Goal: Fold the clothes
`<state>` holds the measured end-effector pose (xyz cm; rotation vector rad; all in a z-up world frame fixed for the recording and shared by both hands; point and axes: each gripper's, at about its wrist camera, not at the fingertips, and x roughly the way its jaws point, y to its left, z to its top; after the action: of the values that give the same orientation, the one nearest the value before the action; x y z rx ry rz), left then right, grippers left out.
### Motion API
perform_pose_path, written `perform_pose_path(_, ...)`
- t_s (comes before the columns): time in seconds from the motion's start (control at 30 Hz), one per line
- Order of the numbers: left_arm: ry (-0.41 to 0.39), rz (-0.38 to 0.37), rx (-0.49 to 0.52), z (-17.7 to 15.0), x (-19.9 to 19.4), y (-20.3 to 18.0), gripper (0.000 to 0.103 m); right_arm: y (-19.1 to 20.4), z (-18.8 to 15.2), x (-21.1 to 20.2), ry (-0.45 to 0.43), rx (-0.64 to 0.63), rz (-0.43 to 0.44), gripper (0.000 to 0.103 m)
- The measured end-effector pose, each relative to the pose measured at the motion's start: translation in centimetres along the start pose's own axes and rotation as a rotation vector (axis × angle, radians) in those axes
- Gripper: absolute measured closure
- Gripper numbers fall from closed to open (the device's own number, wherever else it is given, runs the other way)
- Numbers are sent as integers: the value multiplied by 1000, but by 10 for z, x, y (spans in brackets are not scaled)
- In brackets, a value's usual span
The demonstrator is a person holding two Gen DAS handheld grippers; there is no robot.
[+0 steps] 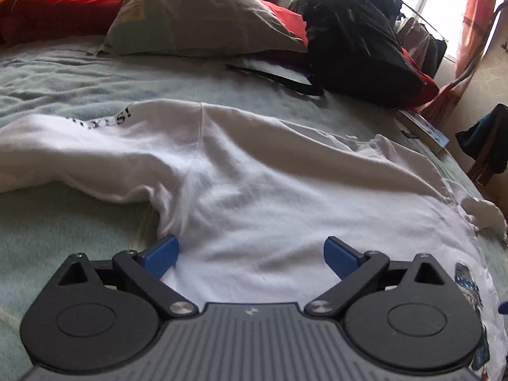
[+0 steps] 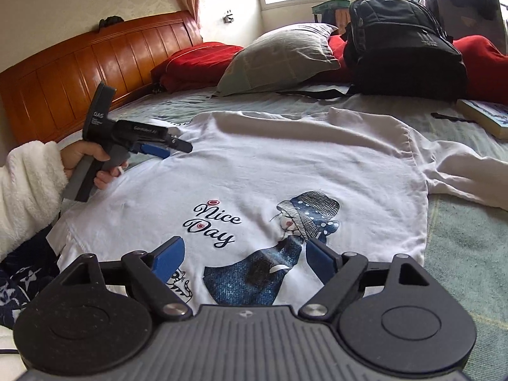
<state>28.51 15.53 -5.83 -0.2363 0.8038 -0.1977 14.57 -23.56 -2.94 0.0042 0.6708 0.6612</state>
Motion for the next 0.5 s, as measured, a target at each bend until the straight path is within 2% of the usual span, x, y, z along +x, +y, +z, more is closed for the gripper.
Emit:
perform_pose_path(0.1, 5, 27, -15, 18, 2, 0, 5, -6, 1, 4, 7, 16, -6, 16)
perform_pose_path(0.17, 18, -12, -5, 21, -5, -1, 5, -10, 1, 4, 7, 28, -12, 16)
perform_pose_path(0.27, 72, -110, 19, 17, -5, -3, 4, -16, 3, 5, 5, 49, -2, 15)
perform_pose_path(0.3, 88, -113, 26, 14, -1, -3, 4, -18, 4, 5, 4, 55, -2, 15)
perform_pose_path(0.43, 54, 25, 59, 8, 8, -1, 5, -23, 6, 8, 3, 81, -6, 15)
perform_pose_path(0.5, 26, 114, 67, 11, 6, -4, 6, -25, 5, 9, 15, 92, -42, 15)
